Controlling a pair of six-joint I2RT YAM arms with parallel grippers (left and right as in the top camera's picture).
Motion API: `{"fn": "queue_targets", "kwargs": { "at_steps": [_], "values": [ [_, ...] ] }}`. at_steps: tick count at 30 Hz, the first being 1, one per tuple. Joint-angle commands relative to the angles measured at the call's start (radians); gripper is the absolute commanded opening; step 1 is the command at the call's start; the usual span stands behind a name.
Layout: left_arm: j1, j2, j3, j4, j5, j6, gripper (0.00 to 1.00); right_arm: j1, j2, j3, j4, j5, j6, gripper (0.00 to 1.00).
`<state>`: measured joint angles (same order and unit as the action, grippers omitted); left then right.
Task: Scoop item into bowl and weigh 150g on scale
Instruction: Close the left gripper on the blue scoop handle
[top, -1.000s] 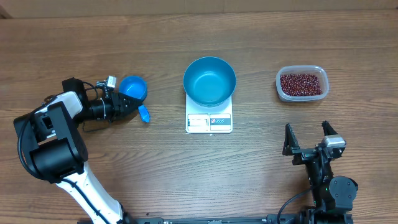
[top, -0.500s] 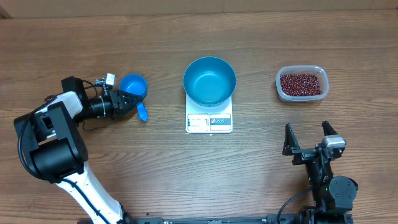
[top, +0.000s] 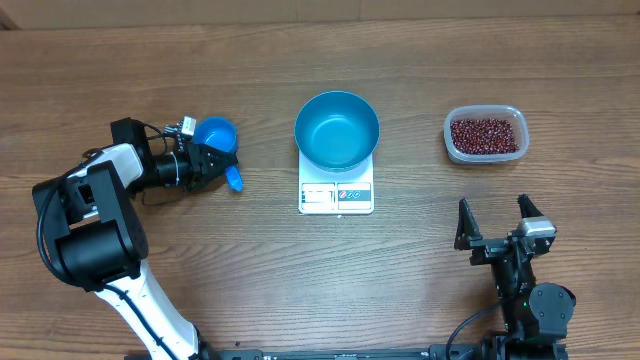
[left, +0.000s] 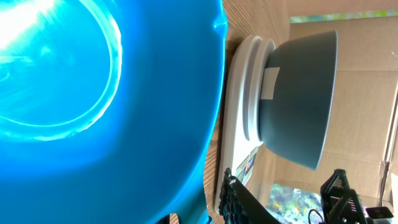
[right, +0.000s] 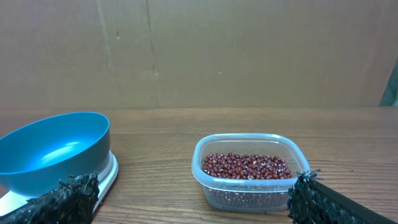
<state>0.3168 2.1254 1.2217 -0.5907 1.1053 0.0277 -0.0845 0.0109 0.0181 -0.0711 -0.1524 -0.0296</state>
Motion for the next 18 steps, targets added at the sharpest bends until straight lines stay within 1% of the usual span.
{"fn": "queue_targets", "kwargs": {
  "at_steps": [1, 3, 5, 9, 12, 13, 18],
  "values": [
    [0.017, 0.006, 0.004, 0.032, -0.005, -0.033, 0.31, 0.005, -0.008, -0.01, 0.005, 0.003, -0.005, 1.0],
    [0.019, 0.006, 0.004, 0.071, 0.004, -0.079, 0.29, 0.005, -0.008, -0.01, 0.005, 0.003, -0.005, 1.0],
    [0.019, 0.006, 0.004, 0.089, 0.033, -0.088, 0.25, 0.005, -0.008, -0.01, 0.005, 0.003, -0.005, 1.0],
    [0.019, 0.006, 0.004, 0.095, 0.048, -0.087, 0.25, 0.005, -0.008, -0.01, 0.005, 0.003, -0.005, 1.0],
    [0.019, 0.006, 0.004, 0.095, 0.048, -0.088, 0.27, 0.005, -0.008, -0.011, 0.005, 0.003, -0.005, 1.0],
    [0.019, 0.006, 0.004, 0.098, 0.048, -0.088, 0.3, 0.005, -0.008, -0.01, 0.005, 0.003, -0.005, 1.0],
    [0.019, 0.006, 0.004, 0.135, 0.039, -0.088, 0.32, 0.005, -0.008, -0.01, 0.005, 0.003, -0.005, 1.0]
  ]
}}
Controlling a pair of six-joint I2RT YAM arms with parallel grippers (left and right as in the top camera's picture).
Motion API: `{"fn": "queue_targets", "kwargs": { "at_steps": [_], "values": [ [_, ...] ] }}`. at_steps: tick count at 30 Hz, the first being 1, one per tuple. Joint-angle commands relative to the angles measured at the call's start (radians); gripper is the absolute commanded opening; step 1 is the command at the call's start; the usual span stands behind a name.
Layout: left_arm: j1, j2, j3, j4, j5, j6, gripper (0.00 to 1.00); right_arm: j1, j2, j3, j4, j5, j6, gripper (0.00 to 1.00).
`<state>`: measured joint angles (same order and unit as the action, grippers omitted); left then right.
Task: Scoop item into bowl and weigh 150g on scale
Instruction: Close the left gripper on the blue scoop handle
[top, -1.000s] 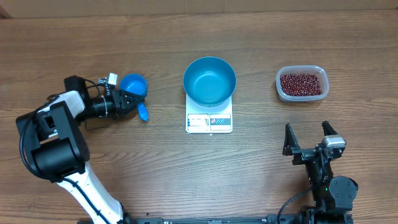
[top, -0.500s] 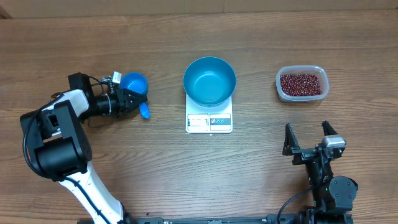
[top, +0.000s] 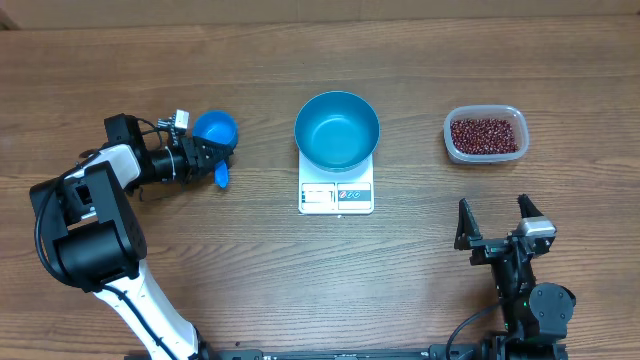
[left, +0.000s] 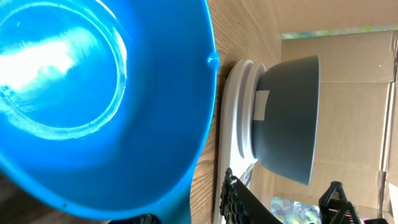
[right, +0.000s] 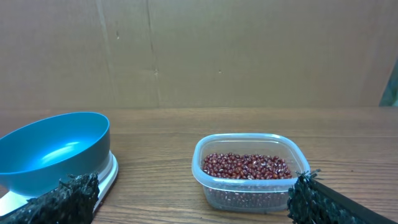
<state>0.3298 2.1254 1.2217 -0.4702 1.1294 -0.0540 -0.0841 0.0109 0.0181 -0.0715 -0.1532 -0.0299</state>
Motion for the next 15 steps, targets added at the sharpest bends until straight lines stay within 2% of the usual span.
{"fn": "queue_targets", "kwargs": {
  "at_steps": [1, 4, 10, 15],
  "values": [
    [0.006, 0.006, 0.004, 0.021, 0.011, -0.006, 0.31, 0.005, -0.008, -0.01, 0.005, 0.003, -0.005, 1.0],
    [0.005, 0.006, 0.004, 0.023, -0.02, -0.006, 0.3, 0.005, -0.008, -0.01, 0.005, 0.003, -0.005, 1.0],
    [0.003, 0.006, 0.004, 0.019, -0.002, -0.006, 0.15, 0.005, -0.008, -0.011, 0.005, 0.003, -0.005, 1.0],
    [0.005, 0.006, 0.004, 0.045, 0.134, 0.01, 0.14, 0.005, -0.008, -0.01, 0.005, 0.003, -0.005, 1.0]
  ]
}}
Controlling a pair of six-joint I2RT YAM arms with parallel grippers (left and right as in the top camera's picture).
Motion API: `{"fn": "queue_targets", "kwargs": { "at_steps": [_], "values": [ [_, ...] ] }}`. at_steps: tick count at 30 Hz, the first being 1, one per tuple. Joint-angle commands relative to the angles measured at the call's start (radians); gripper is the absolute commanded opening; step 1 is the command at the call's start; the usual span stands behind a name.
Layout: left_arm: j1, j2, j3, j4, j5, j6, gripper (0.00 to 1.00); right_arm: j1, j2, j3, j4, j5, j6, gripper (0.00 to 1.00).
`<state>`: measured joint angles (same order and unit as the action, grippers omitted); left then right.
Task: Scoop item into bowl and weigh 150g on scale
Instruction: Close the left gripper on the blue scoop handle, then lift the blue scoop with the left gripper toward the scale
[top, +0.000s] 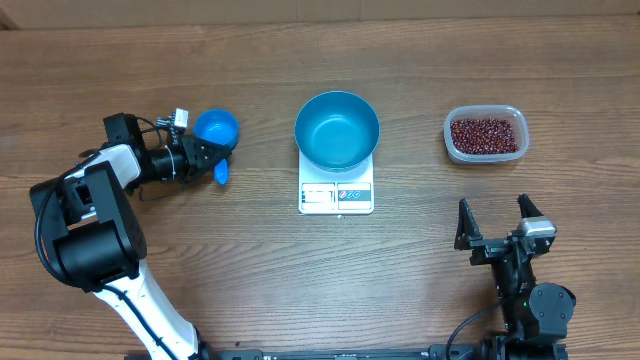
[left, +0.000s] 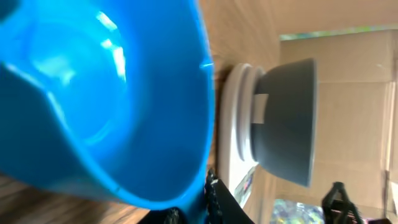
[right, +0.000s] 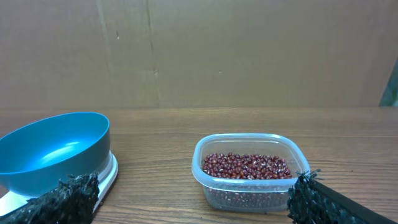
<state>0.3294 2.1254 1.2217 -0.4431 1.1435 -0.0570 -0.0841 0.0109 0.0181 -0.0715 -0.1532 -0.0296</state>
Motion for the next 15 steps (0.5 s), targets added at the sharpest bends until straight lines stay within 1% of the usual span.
{"fn": "queue_targets", "kwargs": {
  "at_steps": [1, 5, 7, 8, 10, 13, 15],
  "values": [
    [0.005, 0.006, 0.004, 0.028, 0.145, 0.013, 0.11, 0.005, -0.008, -0.01, 0.005, 0.003, -0.005, 1.0],
    [0.005, 0.006, 0.004, 0.053, 0.218, 0.013, 0.04, 0.005, -0.008, -0.01, 0.005, 0.003, -0.005, 1.0],
    [0.005, 0.006, 0.004, 0.062, 0.239, 0.015, 0.04, 0.005, -0.008, -0.01, 0.005, 0.003, -0.005, 1.0],
    [0.005, 0.006, 0.004, 0.063, 0.243, 0.041, 0.04, 0.005, -0.008, -0.01, 0.005, 0.003, -0.005, 1.0],
    [0.003, 0.006, 0.004, 0.043, 0.211, 0.054, 0.04, 0.005, -0.008, -0.01, 0.005, 0.003, -0.005, 1.0],
    [-0.019, 0.006, 0.004, -0.042, 0.132, 0.107, 0.04, 0.005, -0.008, -0.011, 0.005, 0.003, -0.005, 1.0],
    [-0.031, 0.006, 0.004, -0.077, 0.094, 0.106, 0.04, 0.005, -0.008, -0.01, 0.005, 0.003, -0.005, 1.0]
  ]
}}
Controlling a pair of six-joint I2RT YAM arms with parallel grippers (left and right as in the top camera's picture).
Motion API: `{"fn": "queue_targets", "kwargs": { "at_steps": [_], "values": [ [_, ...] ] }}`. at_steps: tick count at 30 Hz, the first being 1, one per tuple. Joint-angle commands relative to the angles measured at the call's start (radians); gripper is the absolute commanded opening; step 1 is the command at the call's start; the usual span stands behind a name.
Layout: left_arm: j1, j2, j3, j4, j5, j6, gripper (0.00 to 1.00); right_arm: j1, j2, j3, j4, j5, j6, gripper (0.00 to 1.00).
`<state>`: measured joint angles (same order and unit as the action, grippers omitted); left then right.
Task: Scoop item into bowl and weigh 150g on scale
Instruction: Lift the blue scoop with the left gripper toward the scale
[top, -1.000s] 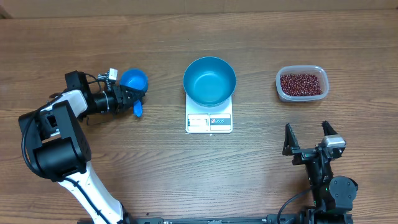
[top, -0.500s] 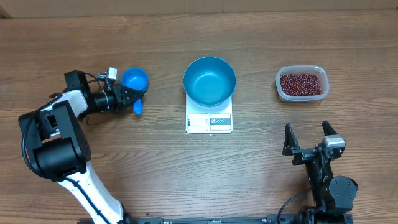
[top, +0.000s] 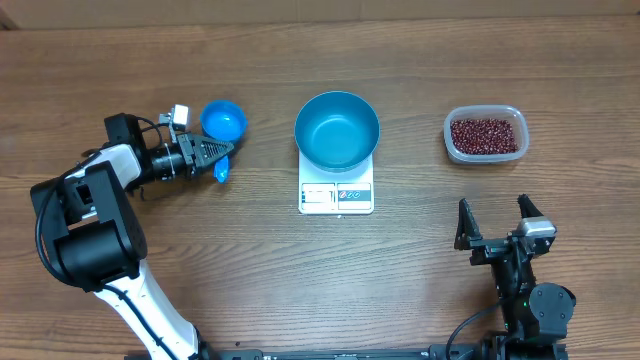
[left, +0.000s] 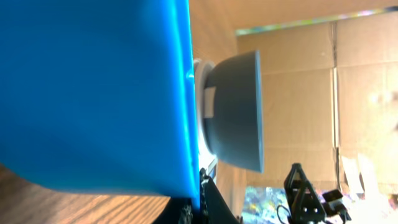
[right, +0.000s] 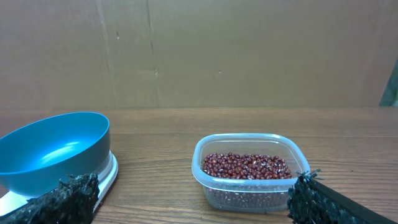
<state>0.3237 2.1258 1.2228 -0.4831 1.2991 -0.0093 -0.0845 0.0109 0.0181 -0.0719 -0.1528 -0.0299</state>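
My left gripper (top: 210, 152) is shut on the blue scoop (top: 223, 119) at the table's left; the handle (top: 221, 171) sticks out toward the front. In the left wrist view the scoop (left: 93, 93) fills the frame, its rim pinched between the fingertips (left: 205, 202) at the bottom edge. The blue bowl (top: 337, 130) stands empty on the white scale (top: 336, 197) at the centre. Red beans (top: 485, 134) fill a clear tub at the right. My right gripper (top: 497, 224) rests open near the front right, apart from everything; the tub (right: 249, 169) lies beyond its fingers.
A cardboard wall (right: 199, 56) closes the far side of the wooden table (top: 320, 280). The right wrist view also shows the bowl (right: 53, 149) on the scale at the left.
The scoop's cup has shifted a little right and toward the table's far side, and has tilted. In the left wrist view its outer wall now faces the camera instead of its inside. The right arm is unchanged.
The left gripper was at the scoop beside the scale, the cup's inside facing the wrist camera. Then gripper and scoop stood slightly further left. After that the cup had tipped, and now it is held tilted with its outside showing. The right gripper stayed open.
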Motion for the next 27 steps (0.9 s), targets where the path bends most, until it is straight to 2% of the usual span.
{"fn": "queue_targets", "kwargs": {
  "at_steps": [1, 7, 8, 10, 12, 17, 21, 27],
  "values": [
    [-0.031, 0.006, 0.002, -0.055, -0.081, 0.046, 0.04, 0.005, -0.008, -0.01, 0.006, 0.003, -0.005, 1.0],
    [-0.066, 0.006, -0.013, -0.096, -0.146, 0.024, 0.07, 0.005, -0.008, -0.011, 0.005, 0.003, -0.005, 1.0],
    [-0.068, 0.006, -0.013, -0.095, -0.166, 0.024, 0.11, 0.005, -0.008, -0.01, 0.005, 0.003, -0.005, 1.0],
    [-0.069, 0.006, -0.014, -0.098, -0.251, 0.024, 0.34, 0.005, -0.008, -0.01, 0.006, 0.003, -0.005, 1.0],
    [-0.069, 0.006, -0.014, -0.098, -0.309, 0.024, 0.4, 0.005, -0.008, -0.011, 0.006, 0.003, -0.005, 1.0],
    [-0.061, 0.006, -0.014, -0.049, -0.364, 0.024, 0.45, 0.005, -0.008, -0.01, 0.005, 0.003, -0.005, 1.0],
    [-0.061, 0.006, -0.014, -0.024, -0.314, 0.024, 0.45, 0.005, -0.008, -0.01, 0.006, 0.003, -0.005, 1.0],
    [-0.05, 0.006, -0.014, 0.031, -0.022, 0.006, 0.49, 0.005, -0.008, -0.01, 0.006, 0.003, -0.005, 1.0]
  ]
}}
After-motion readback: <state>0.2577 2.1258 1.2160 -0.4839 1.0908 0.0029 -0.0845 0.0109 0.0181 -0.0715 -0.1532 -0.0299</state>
